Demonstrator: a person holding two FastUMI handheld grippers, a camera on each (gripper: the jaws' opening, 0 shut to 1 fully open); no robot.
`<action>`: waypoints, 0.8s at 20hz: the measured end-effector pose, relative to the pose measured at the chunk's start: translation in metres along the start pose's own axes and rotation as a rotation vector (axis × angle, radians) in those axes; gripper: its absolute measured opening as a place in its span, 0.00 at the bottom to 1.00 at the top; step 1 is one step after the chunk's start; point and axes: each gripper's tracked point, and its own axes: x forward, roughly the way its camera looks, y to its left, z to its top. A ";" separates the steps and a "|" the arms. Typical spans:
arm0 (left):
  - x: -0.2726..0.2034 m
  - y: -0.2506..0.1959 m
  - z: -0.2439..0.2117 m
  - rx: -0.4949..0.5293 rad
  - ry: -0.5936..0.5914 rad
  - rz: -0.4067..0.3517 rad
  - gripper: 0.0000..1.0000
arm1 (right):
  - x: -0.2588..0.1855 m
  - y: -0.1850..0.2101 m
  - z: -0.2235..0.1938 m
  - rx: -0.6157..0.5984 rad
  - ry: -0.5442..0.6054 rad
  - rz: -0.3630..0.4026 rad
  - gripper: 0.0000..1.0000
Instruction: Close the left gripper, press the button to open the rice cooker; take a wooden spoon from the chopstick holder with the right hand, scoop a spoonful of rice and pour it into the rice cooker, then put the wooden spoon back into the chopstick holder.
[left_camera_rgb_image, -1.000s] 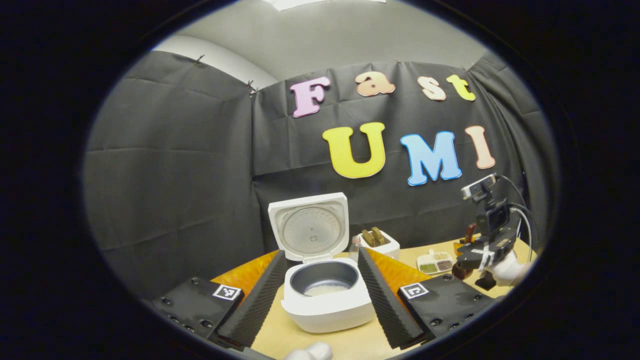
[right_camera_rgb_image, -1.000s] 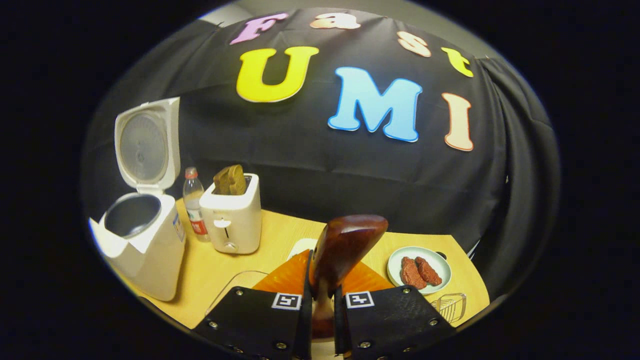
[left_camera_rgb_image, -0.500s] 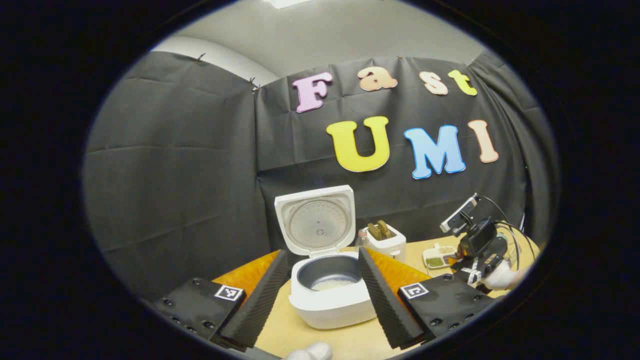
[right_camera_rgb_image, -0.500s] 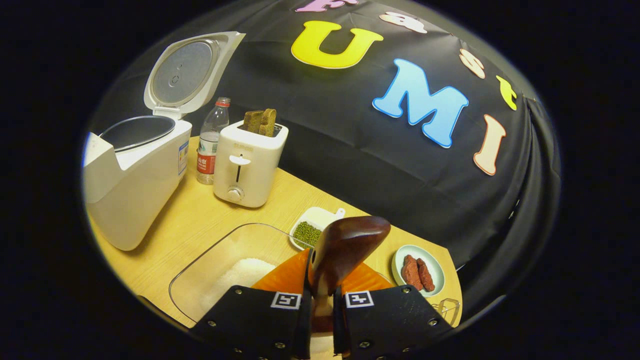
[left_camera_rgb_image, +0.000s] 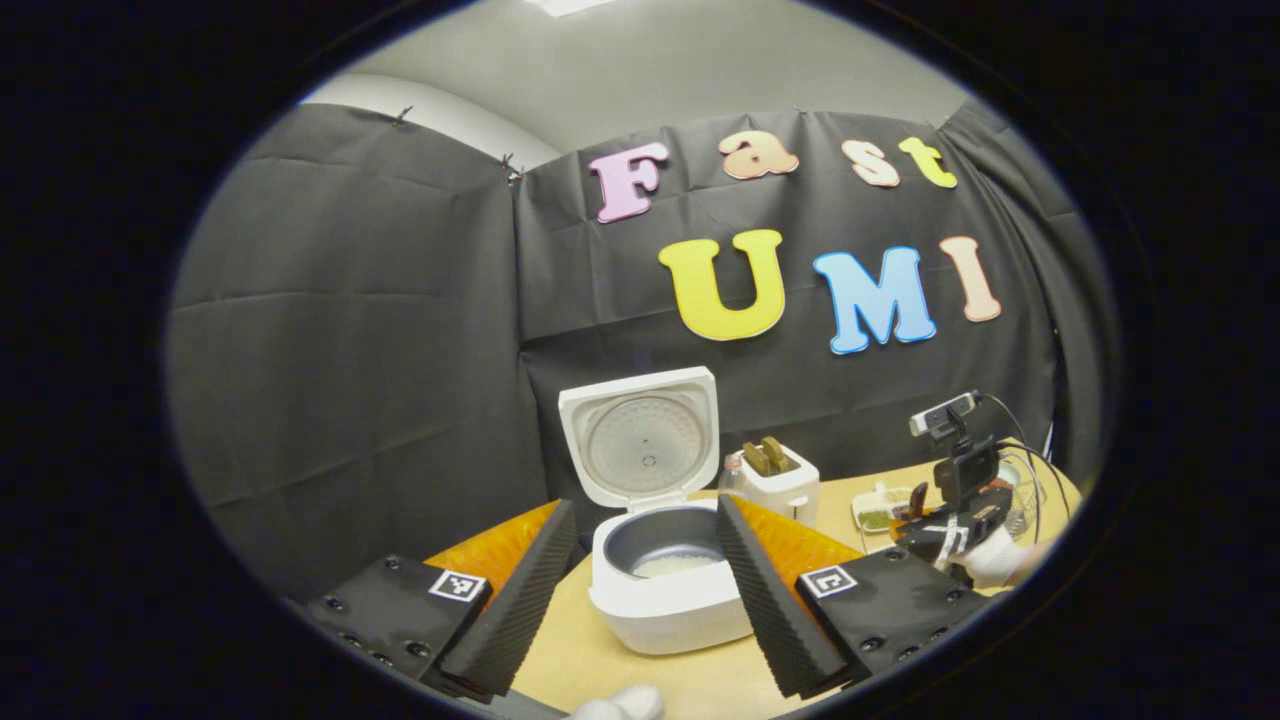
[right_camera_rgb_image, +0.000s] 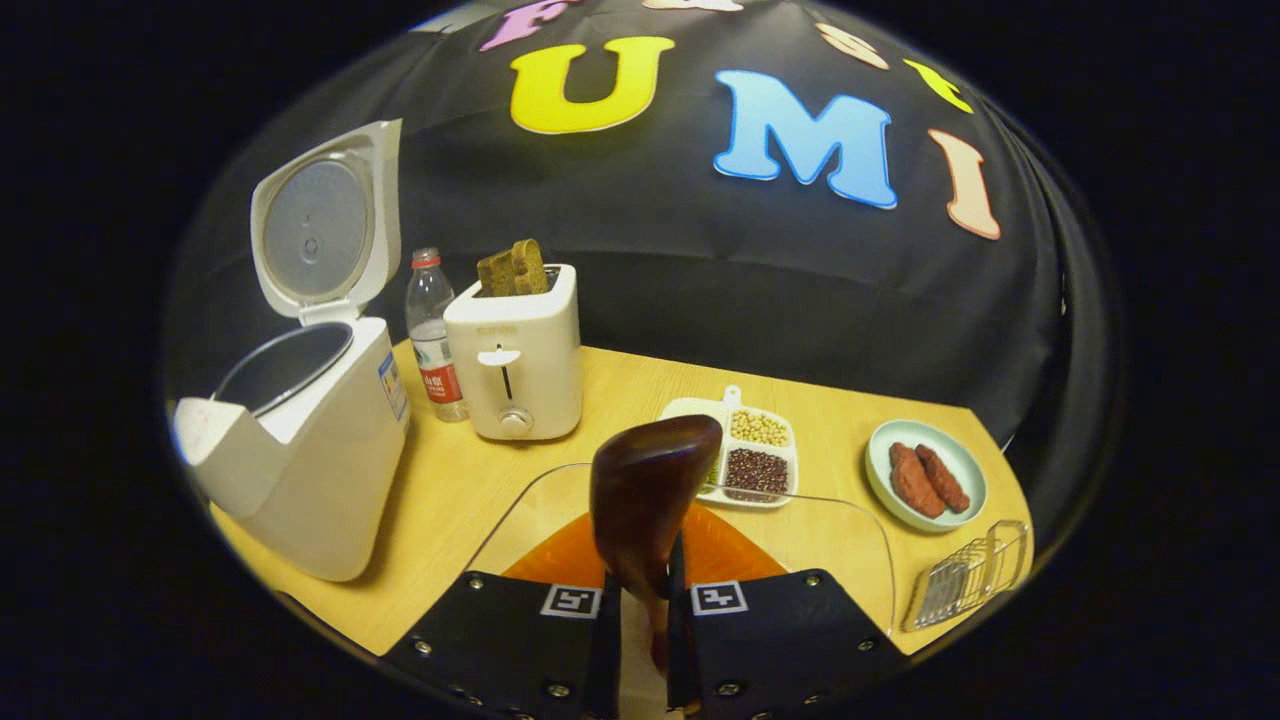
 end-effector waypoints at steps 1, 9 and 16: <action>0.000 0.002 0.000 0.000 0.002 0.002 0.98 | 0.000 0.002 0.002 0.052 0.001 0.009 0.18; 0.001 0.005 0.004 0.004 0.000 -0.003 0.98 | -0.006 -0.008 0.001 0.525 0.018 0.111 0.19; 0.003 0.005 0.015 0.022 -0.014 -0.005 1.00 | -0.015 -0.042 -0.002 0.888 -0.012 0.157 0.18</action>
